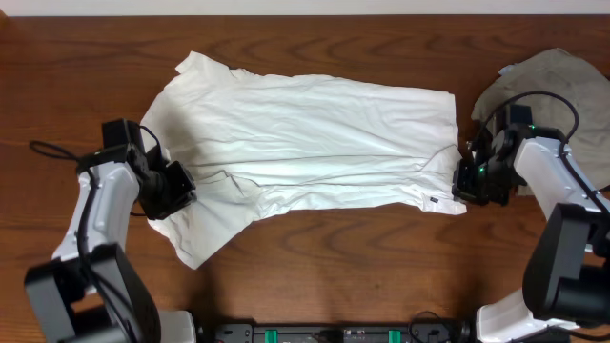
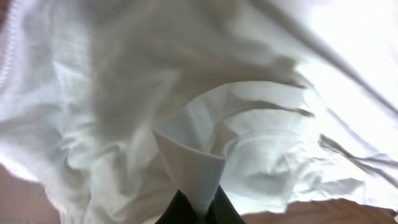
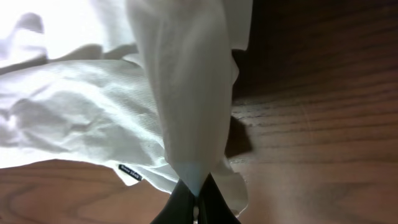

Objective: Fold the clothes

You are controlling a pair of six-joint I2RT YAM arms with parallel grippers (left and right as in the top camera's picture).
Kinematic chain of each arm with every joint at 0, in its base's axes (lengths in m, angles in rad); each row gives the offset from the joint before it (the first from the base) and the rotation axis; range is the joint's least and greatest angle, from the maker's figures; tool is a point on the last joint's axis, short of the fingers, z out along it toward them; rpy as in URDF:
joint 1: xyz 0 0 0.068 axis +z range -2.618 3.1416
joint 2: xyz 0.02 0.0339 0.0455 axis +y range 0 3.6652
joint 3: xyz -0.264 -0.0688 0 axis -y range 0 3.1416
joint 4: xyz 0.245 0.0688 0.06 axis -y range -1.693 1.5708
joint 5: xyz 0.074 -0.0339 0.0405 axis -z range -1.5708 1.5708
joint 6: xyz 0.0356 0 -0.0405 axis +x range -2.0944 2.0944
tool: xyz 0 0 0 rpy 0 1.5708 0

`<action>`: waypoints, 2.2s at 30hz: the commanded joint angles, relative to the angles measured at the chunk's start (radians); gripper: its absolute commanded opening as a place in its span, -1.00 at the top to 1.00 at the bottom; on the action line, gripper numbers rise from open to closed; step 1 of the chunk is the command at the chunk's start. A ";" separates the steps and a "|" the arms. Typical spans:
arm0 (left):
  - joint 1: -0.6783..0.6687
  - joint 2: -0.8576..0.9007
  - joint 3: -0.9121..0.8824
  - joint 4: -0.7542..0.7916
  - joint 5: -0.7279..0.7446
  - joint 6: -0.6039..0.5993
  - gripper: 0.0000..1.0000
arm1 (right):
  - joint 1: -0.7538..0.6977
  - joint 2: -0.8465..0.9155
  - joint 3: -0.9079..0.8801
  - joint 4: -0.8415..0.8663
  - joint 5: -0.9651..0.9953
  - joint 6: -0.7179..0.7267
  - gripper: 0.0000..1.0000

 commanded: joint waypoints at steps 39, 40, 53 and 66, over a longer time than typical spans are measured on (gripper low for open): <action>0.029 -0.195 0.071 0.251 -0.012 -0.048 0.88 | -0.080 -0.161 0.019 0.132 -0.015 0.061 0.97; 0.029 -0.195 0.071 0.259 -0.012 -0.048 0.88 | -0.080 -0.161 0.019 0.135 -0.015 0.061 0.97; 0.029 -0.185 0.071 0.296 -0.032 -0.021 0.88 | -0.029 -0.156 0.019 0.216 -0.019 0.098 0.97; 0.029 -0.085 0.070 0.386 -0.066 -0.021 0.87 | 0.025 -0.114 0.019 0.326 0.032 0.106 0.97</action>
